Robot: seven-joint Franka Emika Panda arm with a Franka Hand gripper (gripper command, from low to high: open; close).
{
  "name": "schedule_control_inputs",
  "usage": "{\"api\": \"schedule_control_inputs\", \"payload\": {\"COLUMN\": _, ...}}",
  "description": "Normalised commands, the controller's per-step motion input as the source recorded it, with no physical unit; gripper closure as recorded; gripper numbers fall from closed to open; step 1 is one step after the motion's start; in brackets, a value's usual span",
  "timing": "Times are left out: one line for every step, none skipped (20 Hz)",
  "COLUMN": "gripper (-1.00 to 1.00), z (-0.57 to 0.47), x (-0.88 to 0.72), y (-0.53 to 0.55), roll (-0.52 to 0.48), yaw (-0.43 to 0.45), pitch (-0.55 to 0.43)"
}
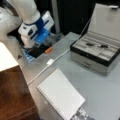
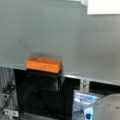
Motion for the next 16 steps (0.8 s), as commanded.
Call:
{"api": "schedule_control_inputs", "payload": {"gripper": -1.00, "z": -0.25, "x": -0.06, "y": 0.02, "roll": -0.300, "yaw": -0.126, "pitch": -0.161}}
{"api": "schedule_control_inputs", "payload": {"gripper": -1.00, "z": -0.25, "x": -0.06, "y": 0.01, "roll": -0.306, "yaw": -0.112, "pitch": -0.158}}
{"api": "schedule_control_inputs", "payload": {"gripper": -1.00, "z": -0.25, "x": -0.06, "y": 0.00, "roll": -0.292, "yaw": -0.097, "pitch": -0.154}}
{"api": "schedule_control_inputs", "payload": {"gripper": -1.00, "z": -0.23, "x": -0.07, "y": -0.01, "roll": -0.314, "yaw": -0.086, "pitch": -0.127}}
{"api": "schedule_control_inputs", "payload": {"gripper": 1.00, "z": -0.22, "x": -0.07, "y": -0.02, "roll": -0.322, "yaw": -0.076, "pitch": -0.102}}
{"api": "schedule_control_inputs", "payload": {"gripper": 1.00, "z": -0.21, "x": -0.08, "y": -0.04, "roll": -0.306, "yaw": -0.070, "pitch": -0.090}}
{"api": "schedule_control_inputs", "payload": {"gripper": 1.00, "z": -0.19, "x": -0.09, "y": -0.06, "roll": -0.270, "yaw": -0.062, "pitch": -0.088}}
{"api": "schedule_control_inputs", "payload": {"gripper": 1.00, "z": -0.19, "x": -0.10, "y": -0.09, "roll": -0.263, "yaw": -0.056, "pitch": -0.095}}
{"api": "schedule_control_inputs", "payload": {"gripper": 1.00, "z": -0.18, "x": -0.10, "y": -0.11, "roll": -0.240, "yaw": -0.050, "pitch": -0.097}}
{"api": "schedule_control_inputs", "payload": {"gripper": 1.00, "z": -0.18, "x": -0.10, "y": -0.14, "roll": -0.219, "yaw": -0.039, "pitch": -0.110}}
{"api": "schedule_control_inputs", "payload": {"gripper": 1.00, "z": -0.18, "x": -0.11, "y": -0.16, "roll": -0.208, "yaw": -0.026, "pitch": -0.121}}
{"api": "schedule_control_inputs", "payload": {"gripper": 1.00, "z": -0.18, "x": -0.12, "y": -0.19, "roll": -0.195, "yaw": -0.018, "pitch": -0.124}}
{"api": "schedule_control_inputs", "payload": {"gripper": 1.00, "z": -0.19, "x": -0.15, "y": -0.21, "roll": -0.179, "yaw": -0.003, "pitch": -0.129}}
{"api": "schedule_control_inputs", "payload": {"gripper": 1.00, "z": -0.19, "x": -0.18, "y": -0.23, "roll": -0.159, "yaw": 0.019, "pitch": -0.129}}
{"api": "schedule_control_inputs", "payload": {"gripper": 1.00, "z": -0.18, "x": -0.21, "y": -0.26, "roll": -0.140, "yaw": 0.044, "pitch": -0.129}}
{"api": "schedule_control_inputs", "payload": {"gripper": 1.00, "z": -0.19, "x": -0.25, "y": -0.28, "roll": -0.125, "yaw": 0.076, "pitch": -0.134}}
